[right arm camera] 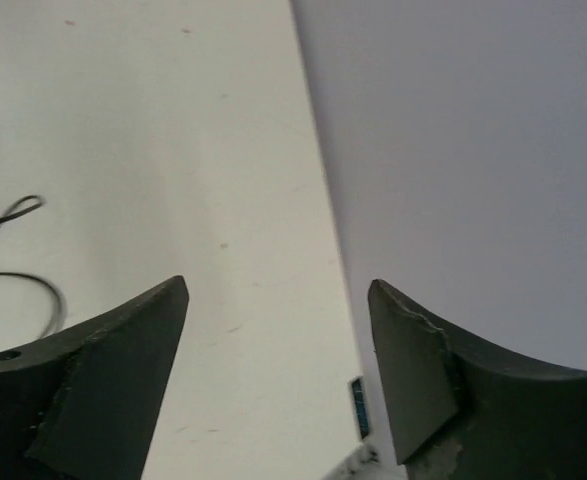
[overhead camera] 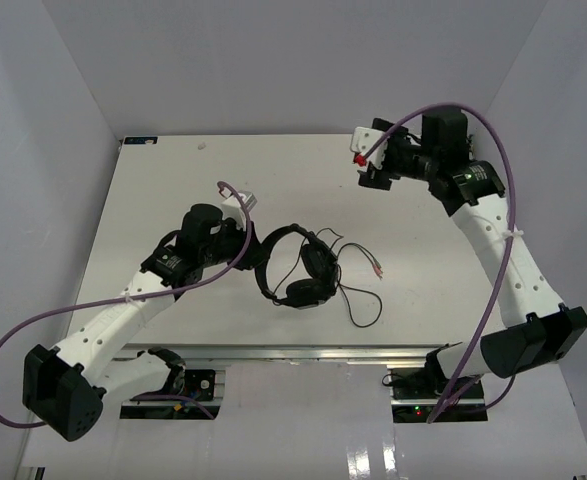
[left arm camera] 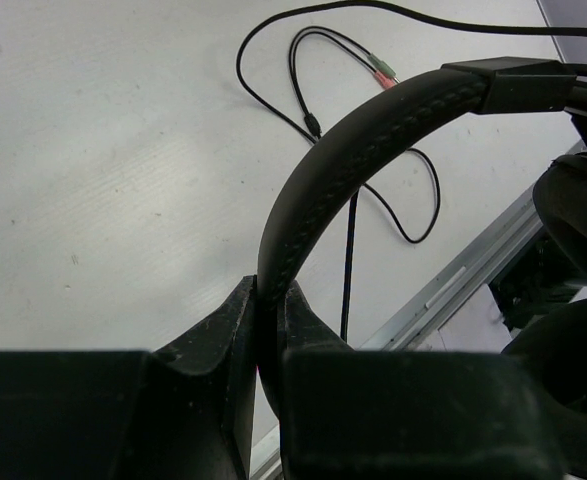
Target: Wrap the headphones
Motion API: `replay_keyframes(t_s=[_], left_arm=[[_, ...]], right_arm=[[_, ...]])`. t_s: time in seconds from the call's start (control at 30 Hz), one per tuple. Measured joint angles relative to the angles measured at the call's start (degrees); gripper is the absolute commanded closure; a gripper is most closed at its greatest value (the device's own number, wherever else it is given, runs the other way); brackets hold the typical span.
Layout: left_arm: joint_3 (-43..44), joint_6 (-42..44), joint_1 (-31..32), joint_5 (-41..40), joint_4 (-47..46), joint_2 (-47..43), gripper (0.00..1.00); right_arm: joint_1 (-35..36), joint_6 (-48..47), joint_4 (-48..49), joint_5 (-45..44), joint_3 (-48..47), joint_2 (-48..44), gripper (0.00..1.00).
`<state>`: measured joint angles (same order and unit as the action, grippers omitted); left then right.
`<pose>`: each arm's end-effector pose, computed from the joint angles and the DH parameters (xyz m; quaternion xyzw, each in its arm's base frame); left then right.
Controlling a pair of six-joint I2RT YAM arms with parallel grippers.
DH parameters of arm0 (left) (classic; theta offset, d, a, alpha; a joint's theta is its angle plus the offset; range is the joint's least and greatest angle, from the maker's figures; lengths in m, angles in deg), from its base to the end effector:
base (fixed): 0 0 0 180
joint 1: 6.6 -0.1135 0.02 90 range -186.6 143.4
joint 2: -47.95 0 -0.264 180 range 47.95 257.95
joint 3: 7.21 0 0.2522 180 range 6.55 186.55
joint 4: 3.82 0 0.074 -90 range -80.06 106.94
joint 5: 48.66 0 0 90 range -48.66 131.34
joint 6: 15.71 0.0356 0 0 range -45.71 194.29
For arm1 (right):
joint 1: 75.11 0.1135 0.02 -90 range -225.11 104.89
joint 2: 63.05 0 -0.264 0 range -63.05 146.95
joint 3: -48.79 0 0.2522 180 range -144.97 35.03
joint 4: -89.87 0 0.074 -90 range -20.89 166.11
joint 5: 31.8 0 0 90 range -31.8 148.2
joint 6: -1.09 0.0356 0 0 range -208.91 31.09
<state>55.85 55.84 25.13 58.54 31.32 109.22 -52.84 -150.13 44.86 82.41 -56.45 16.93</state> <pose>0.1947 -0.1328 0.2935 0.1711 0.8563 -0.3181 0.3691 0.2743 0.1281 0.4451 -0.6225 0.5163 -0.0259 0.5876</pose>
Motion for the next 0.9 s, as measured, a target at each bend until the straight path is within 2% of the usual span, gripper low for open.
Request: replay_keyframes(t_s=[0.13,0.2,0.33,0.43,0.5,0.63,0.77,0.87,0.9], left_arm=[[-0.9,-0.5,0.0,1.2,1.4,-1.7,1.0],[-0.9,-0.8,0.0,1.5,2.0,-2.3,1.0],[-0.9,-1.2,0.0,1.9,3.2,-3.8,1.0],[-0.9,-1.5,0.0,2.5,4.1,-4.7,1.0],[-0.9,-1.7,0.0,2.8,4.7,-5.0,1.0],[-0.9,-1.9,0.0,3.4,5.6,-5.4,1.0],[-0.6,-2.2,0.0,4.0,5.7,-5.5,1.0],[-0.2,-2.4,0.0,4.5,5.9,-5.5,1.0],[0.1,-2.4,0.0,4.7,6.0,-5.5,1.0]], right_arm=[[-8.0,-2.9,-11.6,13.0,0.9,-0.1,0.04],[-10.2,-7.6,-15.6,18.7,4.0,-1.0,0.1],[-11.3,-18.9,-22.2,27.8,18.8,-5.7,0.1],[-10.6,-19.6,-20.6,32.0,28.7,-7.9,0.1],[-9.9,-19.4,-19.2,33.7,31.3,-8.0,0.1],[-7.1,-17.7,-14.9,36.3,31.6,-7.2,0.09],[-2.3,-10.7,-5.0,36.1,32.6,-6.0,0.08],[-0.2,-3.5,2.7,35.4,33.4,-5.0,0.01],[0.1,-1.6,4.8,35.3,33.4,-4.4,0.03]])
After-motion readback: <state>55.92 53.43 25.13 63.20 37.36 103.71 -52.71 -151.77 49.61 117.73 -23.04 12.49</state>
